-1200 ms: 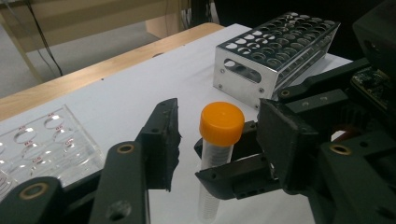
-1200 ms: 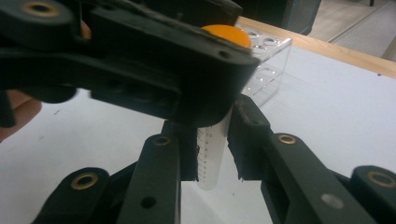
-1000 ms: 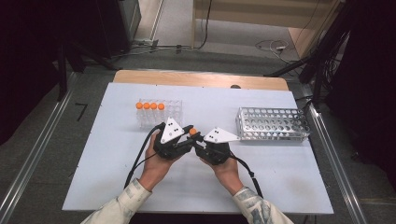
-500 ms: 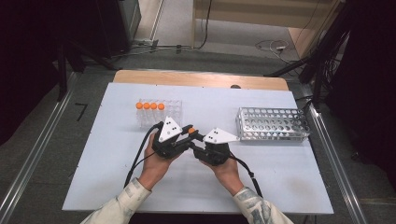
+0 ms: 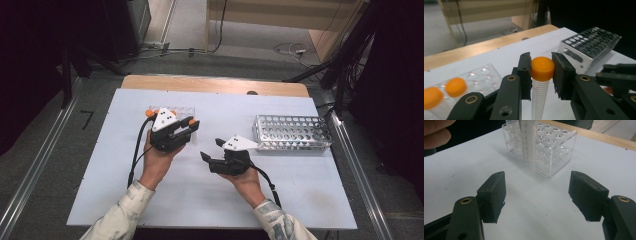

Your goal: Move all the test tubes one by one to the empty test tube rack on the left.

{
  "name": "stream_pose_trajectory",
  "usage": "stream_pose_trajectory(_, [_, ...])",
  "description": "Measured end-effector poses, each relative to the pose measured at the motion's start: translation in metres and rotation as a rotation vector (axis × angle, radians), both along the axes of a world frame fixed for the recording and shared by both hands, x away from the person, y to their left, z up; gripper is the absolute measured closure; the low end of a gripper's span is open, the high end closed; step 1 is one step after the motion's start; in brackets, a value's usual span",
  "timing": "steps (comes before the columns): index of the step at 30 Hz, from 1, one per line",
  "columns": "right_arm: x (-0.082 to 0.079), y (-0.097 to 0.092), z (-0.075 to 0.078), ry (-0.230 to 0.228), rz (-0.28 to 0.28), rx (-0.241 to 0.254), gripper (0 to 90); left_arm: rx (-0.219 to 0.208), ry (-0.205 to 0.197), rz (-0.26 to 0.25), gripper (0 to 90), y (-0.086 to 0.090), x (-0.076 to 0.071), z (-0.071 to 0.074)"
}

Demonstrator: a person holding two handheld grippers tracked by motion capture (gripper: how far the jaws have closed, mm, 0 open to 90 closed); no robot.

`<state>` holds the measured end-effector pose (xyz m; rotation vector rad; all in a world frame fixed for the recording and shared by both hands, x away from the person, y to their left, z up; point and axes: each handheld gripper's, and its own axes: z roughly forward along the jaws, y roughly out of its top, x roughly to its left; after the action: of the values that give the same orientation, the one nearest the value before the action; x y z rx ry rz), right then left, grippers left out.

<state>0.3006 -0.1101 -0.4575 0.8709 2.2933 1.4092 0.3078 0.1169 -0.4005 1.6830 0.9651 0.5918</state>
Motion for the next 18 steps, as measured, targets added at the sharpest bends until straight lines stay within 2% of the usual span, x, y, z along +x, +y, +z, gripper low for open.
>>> stream_pose_trajectory(9, [-0.001,-0.001,0.002,-0.004,-0.001,0.007,29.0,-0.007,-0.010,0.078,70.7,0.016,0.018,0.012])
stream_pose_trajectory(18, [-0.003,-0.002,0.003,-0.002,-0.001,0.011,29.2,0.010,-0.018,0.140,70.6,0.020,0.036,0.016])
